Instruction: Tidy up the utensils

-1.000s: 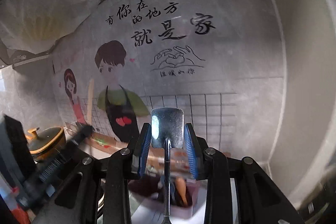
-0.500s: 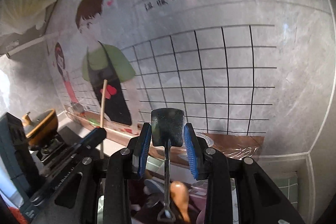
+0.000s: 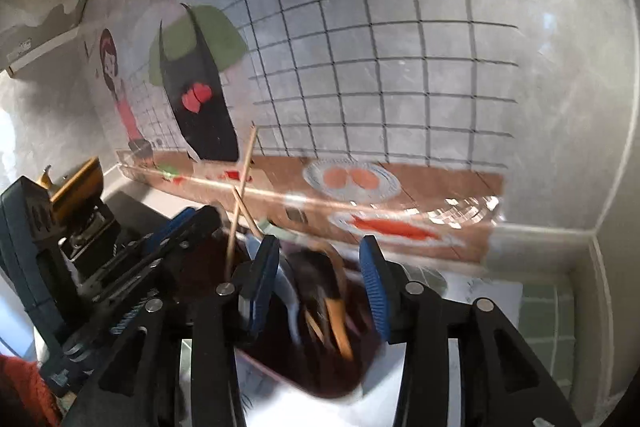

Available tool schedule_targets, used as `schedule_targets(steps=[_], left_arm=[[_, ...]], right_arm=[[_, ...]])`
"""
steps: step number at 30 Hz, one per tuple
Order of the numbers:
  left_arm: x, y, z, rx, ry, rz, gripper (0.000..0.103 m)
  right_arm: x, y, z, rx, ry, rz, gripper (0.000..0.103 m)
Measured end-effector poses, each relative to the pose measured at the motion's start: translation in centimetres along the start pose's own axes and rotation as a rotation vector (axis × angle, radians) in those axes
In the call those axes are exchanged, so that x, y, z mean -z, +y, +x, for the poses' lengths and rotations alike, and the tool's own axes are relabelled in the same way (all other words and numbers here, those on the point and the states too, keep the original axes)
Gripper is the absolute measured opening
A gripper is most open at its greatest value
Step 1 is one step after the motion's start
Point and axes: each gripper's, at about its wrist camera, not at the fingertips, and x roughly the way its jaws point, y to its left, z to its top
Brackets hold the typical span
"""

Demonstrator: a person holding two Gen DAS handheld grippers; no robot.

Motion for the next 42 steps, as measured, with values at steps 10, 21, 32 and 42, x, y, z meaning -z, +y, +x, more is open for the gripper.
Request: schedule_targets(steps=[10,21,32,42], left_arm=[[-0.7,-0.7,-11.0,-0.046,0.175,0.113,0.062],[3.2,-0.7,-22.4,-0.089,0.229,0.268,0.075],[4.9,0.2,-27.0,-0.084,0.274,0.268,0.075],[4.8,0.6,-28.4,-0.087,0.272,0.273,0.075]], right_arm=[[3.4,3.3,-9.1,0.037,0.004,0.031,0.041],[11.1,11.3,-16.8,0.176,0.027,0.016,0.041],[14.8,15.5,-19.9,0.242,0.008,0.080,0.041],[15.4,17.4,-20.6,0.240,-0.001,0.053,0.041]])
